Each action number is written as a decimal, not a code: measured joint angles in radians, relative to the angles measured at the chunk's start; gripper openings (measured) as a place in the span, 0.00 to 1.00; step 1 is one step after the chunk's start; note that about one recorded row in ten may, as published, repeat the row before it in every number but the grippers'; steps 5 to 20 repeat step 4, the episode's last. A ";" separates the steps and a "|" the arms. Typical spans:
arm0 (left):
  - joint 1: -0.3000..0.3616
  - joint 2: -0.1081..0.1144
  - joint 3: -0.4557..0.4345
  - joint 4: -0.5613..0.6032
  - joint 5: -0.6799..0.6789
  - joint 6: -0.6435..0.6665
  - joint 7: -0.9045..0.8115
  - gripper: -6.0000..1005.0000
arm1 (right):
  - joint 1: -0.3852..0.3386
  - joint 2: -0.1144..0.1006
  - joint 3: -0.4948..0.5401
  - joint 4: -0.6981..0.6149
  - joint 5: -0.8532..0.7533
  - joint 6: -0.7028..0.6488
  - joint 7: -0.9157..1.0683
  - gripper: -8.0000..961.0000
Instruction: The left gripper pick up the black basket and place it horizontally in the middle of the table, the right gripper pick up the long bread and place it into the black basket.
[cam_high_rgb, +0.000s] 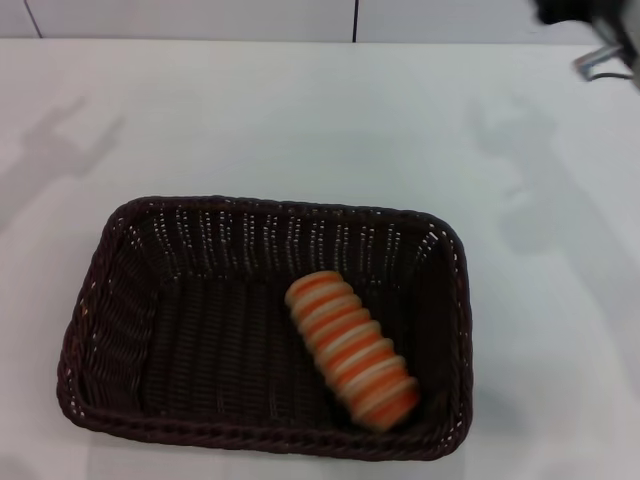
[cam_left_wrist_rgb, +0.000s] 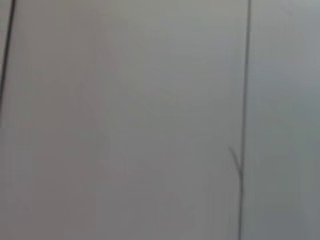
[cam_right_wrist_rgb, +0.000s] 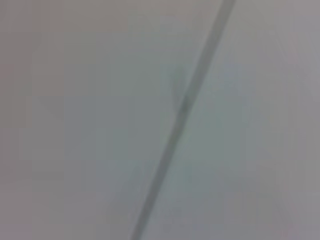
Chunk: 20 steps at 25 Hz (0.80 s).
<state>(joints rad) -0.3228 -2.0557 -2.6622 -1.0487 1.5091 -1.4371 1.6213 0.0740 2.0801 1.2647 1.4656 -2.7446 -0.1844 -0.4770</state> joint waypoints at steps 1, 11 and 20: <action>0.000 0.000 0.000 0.000 0.000 0.000 0.000 0.66 | 0.000 0.000 0.000 0.000 0.000 0.000 0.000 0.48; -0.006 -0.002 -0.016 0.073 -0.010 0.032 0.047 0.66 | 0.017 0.004 -0.032 -0.221 0.020 -0.370 0.004 0.48; -0.006 -0.002 -0.016 0.073 -0.010 0.032 0.047 0.66 | 0.017 0.004 -0.032 -0.221 0.020 -0.370 0.004 0.48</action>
